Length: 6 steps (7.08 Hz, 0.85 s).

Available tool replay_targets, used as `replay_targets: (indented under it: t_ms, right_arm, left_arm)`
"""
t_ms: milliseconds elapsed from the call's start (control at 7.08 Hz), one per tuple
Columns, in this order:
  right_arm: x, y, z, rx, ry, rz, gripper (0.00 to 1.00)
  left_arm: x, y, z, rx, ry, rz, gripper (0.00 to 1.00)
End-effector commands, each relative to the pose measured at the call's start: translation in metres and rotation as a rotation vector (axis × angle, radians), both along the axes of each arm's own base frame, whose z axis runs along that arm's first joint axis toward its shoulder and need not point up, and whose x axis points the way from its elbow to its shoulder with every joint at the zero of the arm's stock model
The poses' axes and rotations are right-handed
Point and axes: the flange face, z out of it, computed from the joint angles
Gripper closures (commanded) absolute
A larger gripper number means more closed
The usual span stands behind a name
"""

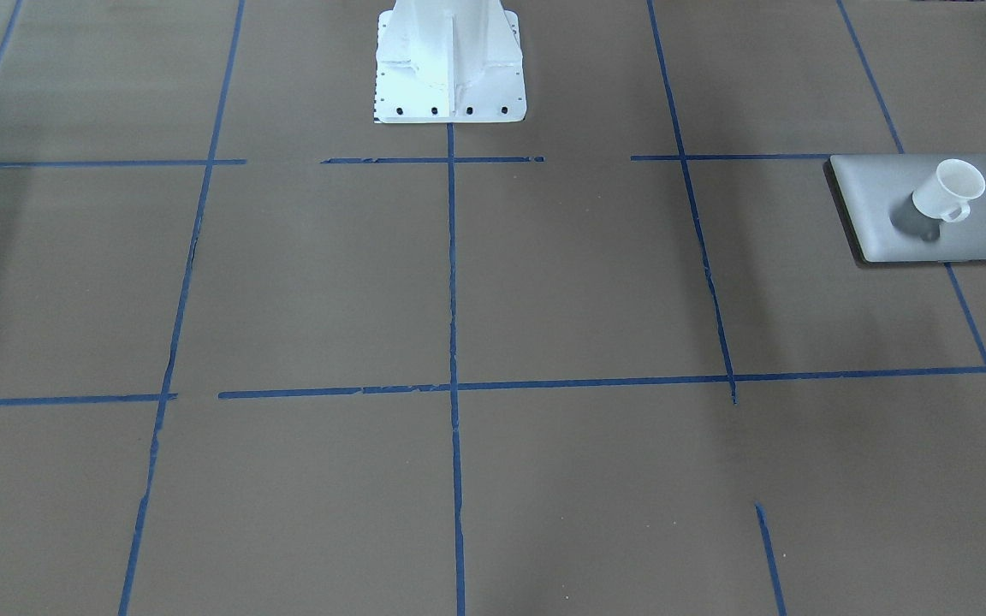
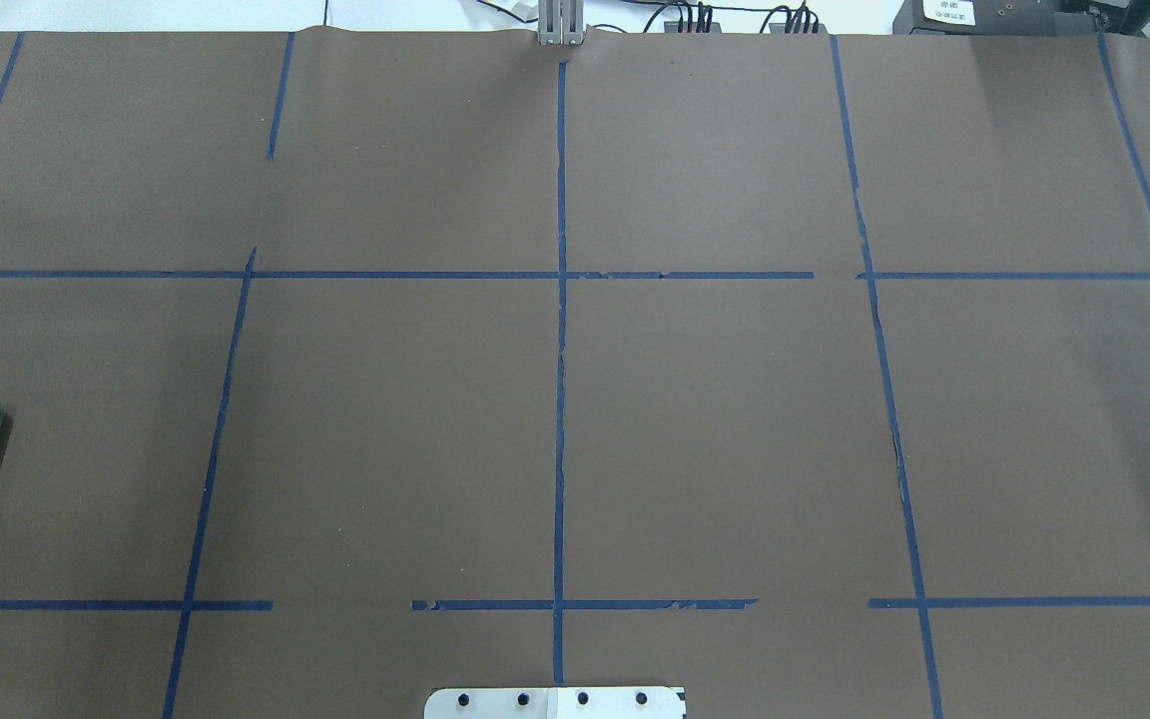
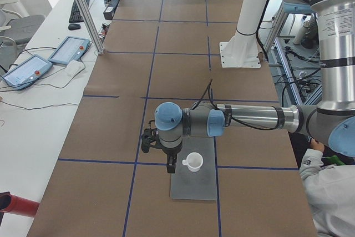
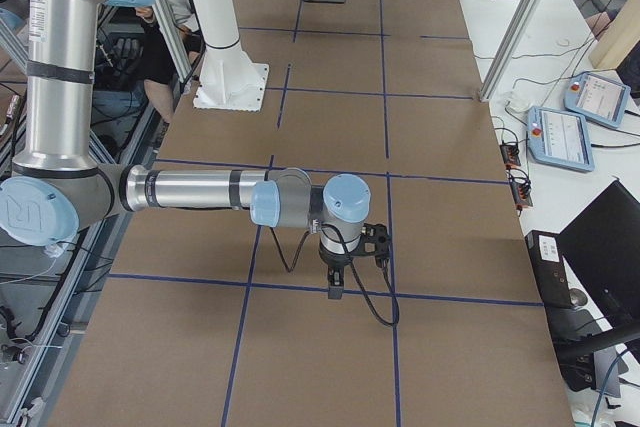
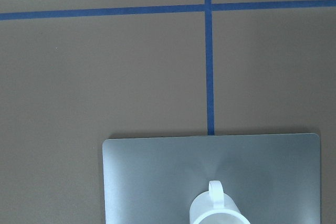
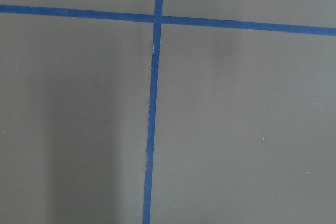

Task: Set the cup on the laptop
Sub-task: 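Release the mug on the laptop and hold the left gripper above it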

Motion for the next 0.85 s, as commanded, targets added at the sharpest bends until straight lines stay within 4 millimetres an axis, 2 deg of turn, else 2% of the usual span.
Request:
replay_targets:
  t_ms: [0, 424, 707]
  right_arm:
    - [0.0, 0.0, 0.0, 0.001, -0.001, 0.0, 0.0]
    - [0.0, 0.0, 0.0, 0.001, -0.001, 0.0, 0.0]
    - [0.0, 0.0, 0.0, -0.001, -0.001, 0.0, 0.0]
  left_arm:
    - [-0.002, 0.0, 0.0, 0.003, -0.004, -0.003, 0.0]
    - [-0.001, -0.011, -0.005, 0.016, -0.007, 0.0, 0.0]
    - [-0.001, -0.011, -0.003, 0.014, -0.007, 0.001, 0.0]
